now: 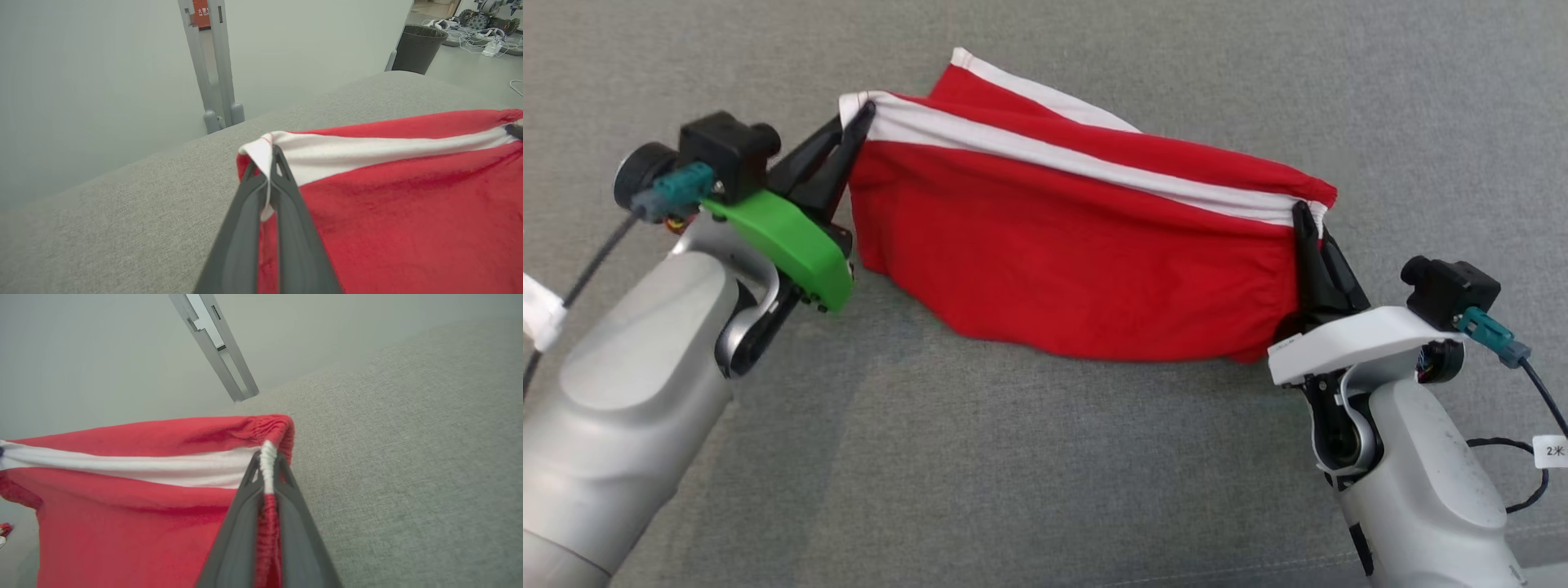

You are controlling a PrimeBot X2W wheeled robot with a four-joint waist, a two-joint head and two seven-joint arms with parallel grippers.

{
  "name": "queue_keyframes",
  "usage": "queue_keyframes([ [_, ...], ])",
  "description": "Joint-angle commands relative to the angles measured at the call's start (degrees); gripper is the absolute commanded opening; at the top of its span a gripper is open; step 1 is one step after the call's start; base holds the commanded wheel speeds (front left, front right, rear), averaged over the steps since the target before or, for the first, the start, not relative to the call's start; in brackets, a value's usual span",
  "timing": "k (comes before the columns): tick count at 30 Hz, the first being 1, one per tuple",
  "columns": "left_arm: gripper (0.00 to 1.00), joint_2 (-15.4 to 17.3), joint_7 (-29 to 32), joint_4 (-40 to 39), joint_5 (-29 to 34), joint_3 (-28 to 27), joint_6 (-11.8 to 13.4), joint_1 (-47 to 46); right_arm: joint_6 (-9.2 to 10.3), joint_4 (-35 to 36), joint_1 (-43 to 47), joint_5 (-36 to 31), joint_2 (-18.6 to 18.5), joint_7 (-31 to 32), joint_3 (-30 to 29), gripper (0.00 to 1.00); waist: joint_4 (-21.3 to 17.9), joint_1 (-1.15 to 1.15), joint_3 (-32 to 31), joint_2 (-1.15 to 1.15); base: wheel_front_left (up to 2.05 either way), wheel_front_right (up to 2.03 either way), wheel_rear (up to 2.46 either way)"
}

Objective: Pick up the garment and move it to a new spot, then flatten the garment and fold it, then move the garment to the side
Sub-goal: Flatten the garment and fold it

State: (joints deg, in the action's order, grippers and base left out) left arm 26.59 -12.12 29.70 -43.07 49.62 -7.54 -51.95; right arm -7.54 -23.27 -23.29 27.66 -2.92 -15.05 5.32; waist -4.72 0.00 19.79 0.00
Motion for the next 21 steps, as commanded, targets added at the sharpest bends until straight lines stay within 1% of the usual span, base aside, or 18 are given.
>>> queue_keyframes([
  [1, 0.0, 1.02, 0.99, -0.29, -4.06, 1.77, 0.11, -2.77, 0.1, -0.42, -1.42, 0.94, -0.02, -0.18, 0.32, 0.0, -5.6, 0.0, 7.27, 0.0, 0.0, 0.0, 0.0],
  [4, 0.0, 3.44, 2.93, -0.36, -9.71, 5.91, 0.11, -7.05, 0.09, -0.55, -2.55, 2.33, -0.01, -0.18, 1.36, 0.0, -6.85, 0.0, 8.91, 0.0, 0.0, 0.0, 0.0],
  [5, 0.0, 4.45, 3.41, -0.06, -10.25, 7.58, 0.11, -8.71, 0.09, -0.45, -2.86, 2.63, 0.01, -0.17, 1.81, 0.0, -7.34, 0.0, 9.5, 0.0, 0.0, 0.0, 0.0],
  [9, 0.0, 5.9, 3.14, 1.44, -13.9, 11.63, 0.11, -12.83, 0.1, -0.17, -2.96, 4.29, -0.11, -0.18, 2.0, 0.0, -8.74, 0.0, 10.75, 0.0, 0.0, 0.0, 0.0],
  [15, 0.0, 6.82, 1.0, 3.53, -18.4, 15.74, 0.12, -16.91, 0.11, 1.19, -2.73, 5.6, -0.11, -0.18, 0.91, 0.0, -10.25, 0.0, 11.57, 0.0, 0.0, 0.0, 0.0],
  [18, 0.0, 6.99, 0.43, 4.15, -19.6, 18.34, 0.12, -18.51, 0.11, 2.09, -3.08, 5.74, -0.12, -0.18, 1.3, 0.0, -10.86, 0.0, 11.53, 0.0, 0.0, 0.0, 0.0],
  [21, 0.0, 7.03, -0.29, 5.64, -20.51, 19.64, 0.12, -19.89, 0.11, 3.03, -3.72, 6.16, -0.11, -0.17, 1.81, 0.0, -11.43, 0.0, 11.56, 0.0, 0.0, 0.0, 0.0],
])
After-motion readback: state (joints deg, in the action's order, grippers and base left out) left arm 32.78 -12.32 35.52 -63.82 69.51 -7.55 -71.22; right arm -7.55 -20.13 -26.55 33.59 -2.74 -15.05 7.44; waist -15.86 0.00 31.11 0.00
